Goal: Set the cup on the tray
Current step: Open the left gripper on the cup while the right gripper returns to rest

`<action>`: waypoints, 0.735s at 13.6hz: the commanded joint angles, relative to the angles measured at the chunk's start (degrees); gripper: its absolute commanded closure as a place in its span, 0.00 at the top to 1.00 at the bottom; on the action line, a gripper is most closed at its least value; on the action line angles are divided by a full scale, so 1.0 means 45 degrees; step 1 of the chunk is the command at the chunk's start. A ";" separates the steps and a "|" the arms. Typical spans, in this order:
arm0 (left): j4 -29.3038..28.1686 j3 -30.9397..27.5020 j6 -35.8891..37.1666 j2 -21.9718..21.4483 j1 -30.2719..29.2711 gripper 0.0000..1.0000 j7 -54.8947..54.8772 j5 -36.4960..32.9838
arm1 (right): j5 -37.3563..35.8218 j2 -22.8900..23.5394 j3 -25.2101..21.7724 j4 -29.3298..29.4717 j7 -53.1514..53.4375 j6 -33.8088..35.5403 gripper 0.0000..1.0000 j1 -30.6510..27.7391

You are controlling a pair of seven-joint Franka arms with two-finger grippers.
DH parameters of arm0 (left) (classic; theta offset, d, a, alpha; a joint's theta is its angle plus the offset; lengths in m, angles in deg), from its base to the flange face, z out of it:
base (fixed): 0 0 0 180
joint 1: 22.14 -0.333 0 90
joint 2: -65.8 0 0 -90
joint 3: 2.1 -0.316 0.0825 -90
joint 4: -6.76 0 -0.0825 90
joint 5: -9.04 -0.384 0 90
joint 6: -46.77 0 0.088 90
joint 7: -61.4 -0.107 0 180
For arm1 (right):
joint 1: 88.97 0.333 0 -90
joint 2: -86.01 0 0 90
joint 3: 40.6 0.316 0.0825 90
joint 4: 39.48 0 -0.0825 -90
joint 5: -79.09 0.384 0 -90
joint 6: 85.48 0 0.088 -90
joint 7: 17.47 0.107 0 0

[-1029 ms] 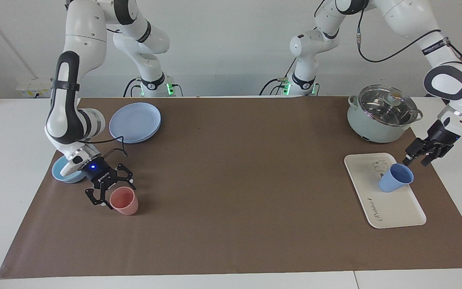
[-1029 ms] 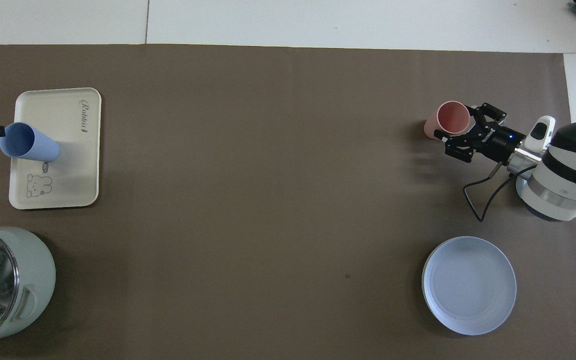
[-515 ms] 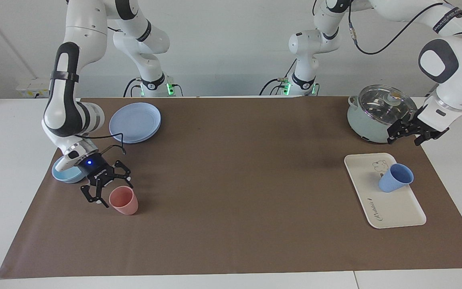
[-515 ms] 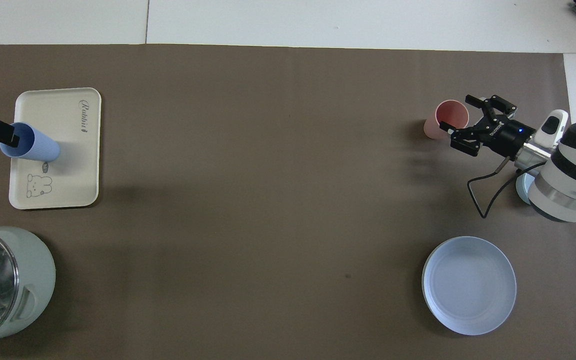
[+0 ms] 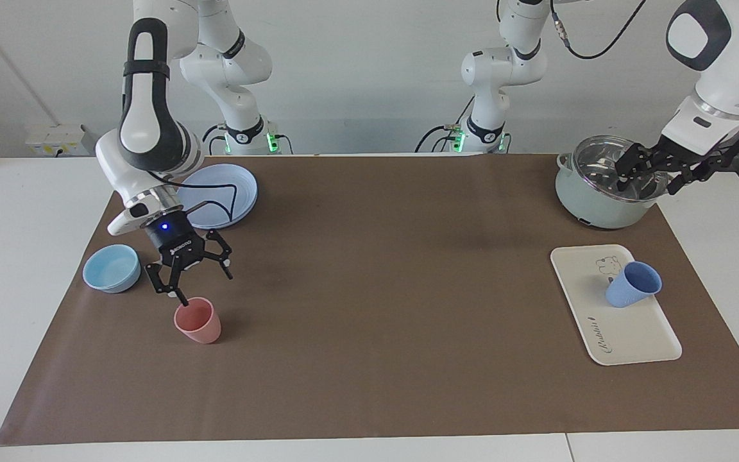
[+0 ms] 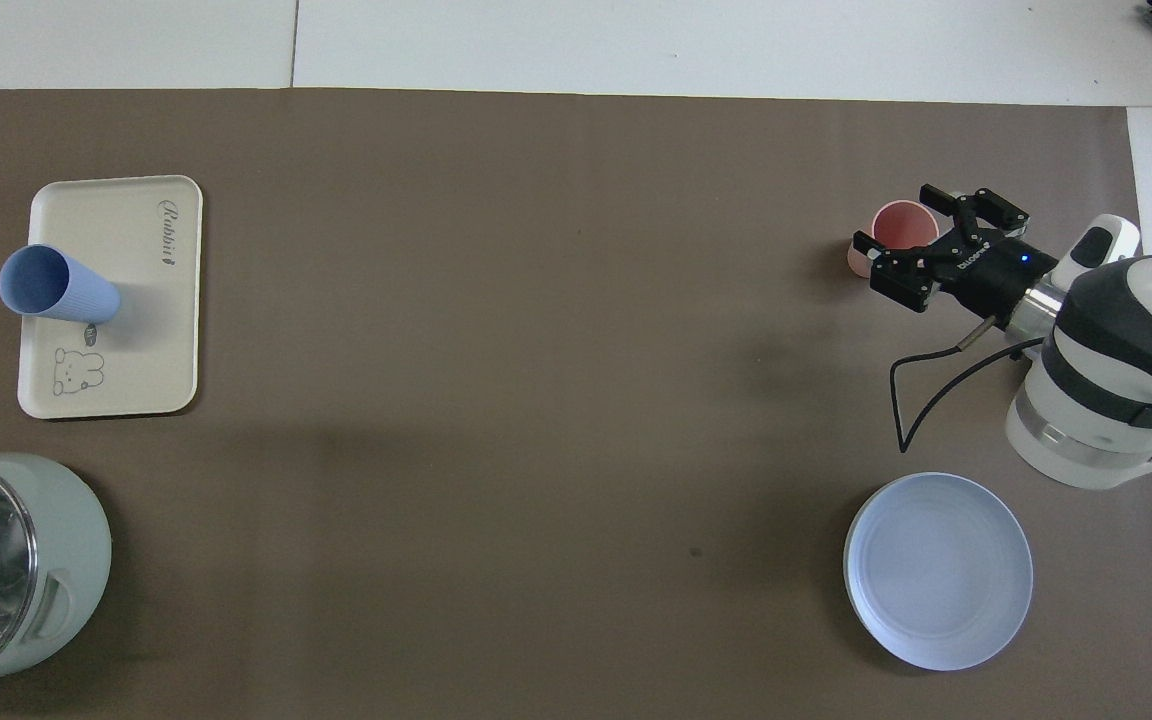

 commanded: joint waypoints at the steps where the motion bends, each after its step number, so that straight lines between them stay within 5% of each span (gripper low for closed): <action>1: -0.0272 0.0032 -0.0183 -0.0142 0.0780 1.00 0.1678 -0.0210 | -0.2812 -0.0440 -0.0082 -0.0201 0.1510 0.0149 1.00 -0.0267; 5: -0.0310 0.0051 -0.0634 -0.0142 0.1466 1.00 0.2604 -0.0133 | -0.8434 -0.1006 -0.0140 0.0091 0.5257 0.0889 1.00 -0.0306; 10: -0.0582 0.0715 -0.1102 -0.0259 0.0724 1.00 0.3014 0.1391 | -1.5879 -0.2236 -0.0121 0.0677 1.2596 0.3640 1.00 -0.0522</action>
